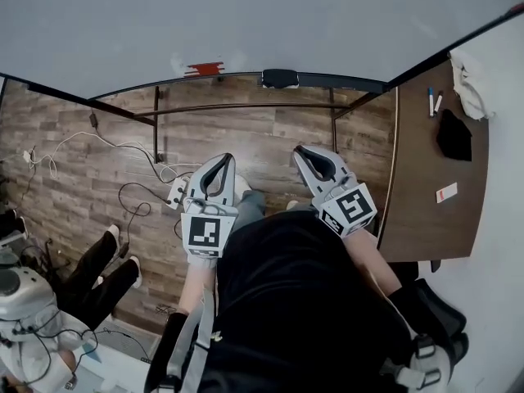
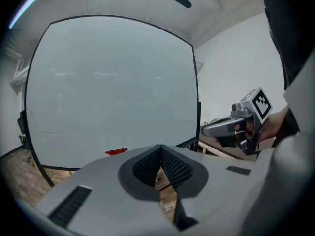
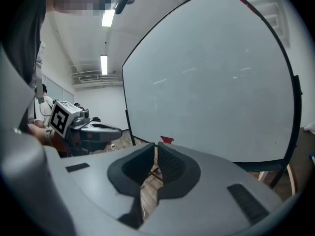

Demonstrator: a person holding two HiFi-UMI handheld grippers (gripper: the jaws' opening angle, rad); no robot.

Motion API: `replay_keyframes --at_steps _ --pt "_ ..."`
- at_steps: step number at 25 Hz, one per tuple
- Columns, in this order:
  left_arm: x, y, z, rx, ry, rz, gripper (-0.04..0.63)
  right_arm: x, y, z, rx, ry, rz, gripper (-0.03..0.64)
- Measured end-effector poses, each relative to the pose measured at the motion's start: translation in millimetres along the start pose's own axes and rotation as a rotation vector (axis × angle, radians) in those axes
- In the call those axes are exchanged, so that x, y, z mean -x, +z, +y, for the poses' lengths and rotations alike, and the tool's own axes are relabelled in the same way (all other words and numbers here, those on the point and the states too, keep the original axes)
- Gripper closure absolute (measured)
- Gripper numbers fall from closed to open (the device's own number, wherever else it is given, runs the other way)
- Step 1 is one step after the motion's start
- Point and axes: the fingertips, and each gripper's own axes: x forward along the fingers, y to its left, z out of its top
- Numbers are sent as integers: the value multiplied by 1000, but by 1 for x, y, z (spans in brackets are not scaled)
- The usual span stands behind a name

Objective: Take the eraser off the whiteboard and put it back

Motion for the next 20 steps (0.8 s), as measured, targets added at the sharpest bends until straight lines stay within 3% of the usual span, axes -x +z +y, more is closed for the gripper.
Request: replay_keyframes --at_steps 10,20 --pt "-11 -15 81 -10 -105 25 588 -78 2 -1 -100 -118 11 586" --pt "-26 -35 98 -38 -203 91 588 -107 -29 -36 -380 -206 -28 586"
